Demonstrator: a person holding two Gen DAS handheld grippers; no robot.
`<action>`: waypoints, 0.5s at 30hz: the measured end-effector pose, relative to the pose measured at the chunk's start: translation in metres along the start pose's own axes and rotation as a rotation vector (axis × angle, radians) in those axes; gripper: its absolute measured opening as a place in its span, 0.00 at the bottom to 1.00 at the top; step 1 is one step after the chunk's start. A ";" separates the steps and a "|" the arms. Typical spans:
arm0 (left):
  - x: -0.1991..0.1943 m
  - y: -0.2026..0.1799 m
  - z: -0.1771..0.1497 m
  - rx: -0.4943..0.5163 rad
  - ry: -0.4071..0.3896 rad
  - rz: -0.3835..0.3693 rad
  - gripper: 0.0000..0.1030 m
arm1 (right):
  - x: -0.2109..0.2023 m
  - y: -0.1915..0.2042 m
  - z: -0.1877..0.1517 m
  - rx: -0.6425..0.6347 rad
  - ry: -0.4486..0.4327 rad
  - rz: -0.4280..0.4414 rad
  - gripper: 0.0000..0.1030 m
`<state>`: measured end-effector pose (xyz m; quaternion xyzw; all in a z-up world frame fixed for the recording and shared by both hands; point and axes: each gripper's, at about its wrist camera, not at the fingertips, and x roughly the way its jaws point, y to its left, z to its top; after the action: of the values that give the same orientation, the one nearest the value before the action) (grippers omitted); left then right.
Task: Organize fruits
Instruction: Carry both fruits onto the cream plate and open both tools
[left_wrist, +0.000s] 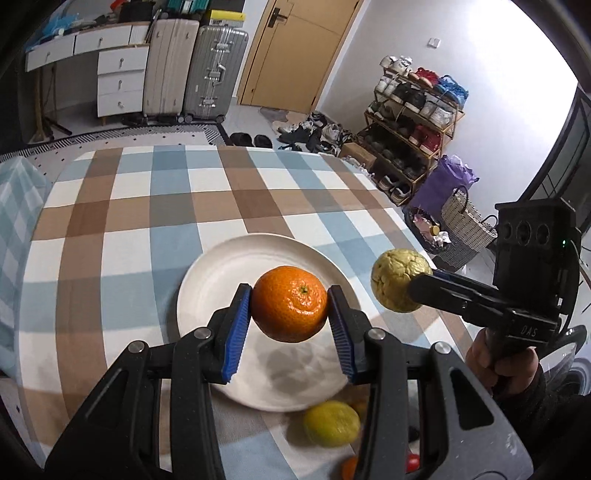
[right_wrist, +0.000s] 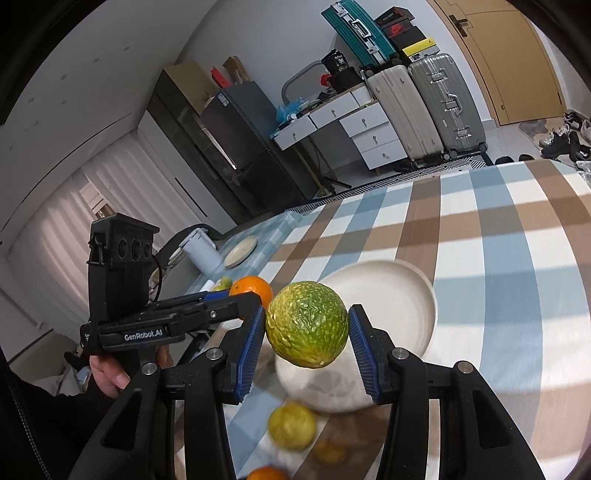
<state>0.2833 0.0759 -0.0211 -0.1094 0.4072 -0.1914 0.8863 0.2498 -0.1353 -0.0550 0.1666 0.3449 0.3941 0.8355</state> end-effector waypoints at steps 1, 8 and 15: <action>0.008 0.002 0.004 0.003 0.007 -0.001 0.37 | 0.006 -0.004 0.006 0.003 0.007 -0.002 0.46; 0.059 0.028 0.020 -0.011 0.062 0.005 0.37 | 0.048 -0.028 0.027 0.025 0.054 -0.003 0.46; 0.100 0.043 0.018 -0.016 0.104 -0.011 0.37 | 0.086 -0.058 0.031 0.067 0.110 -0.028 0.46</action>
<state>0.3679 0.0724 -0.0926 -0.1085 0.4535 -0.1984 0.8621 0.3419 -0.1058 -0.1034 0.1679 0.4057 0.3792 0.8145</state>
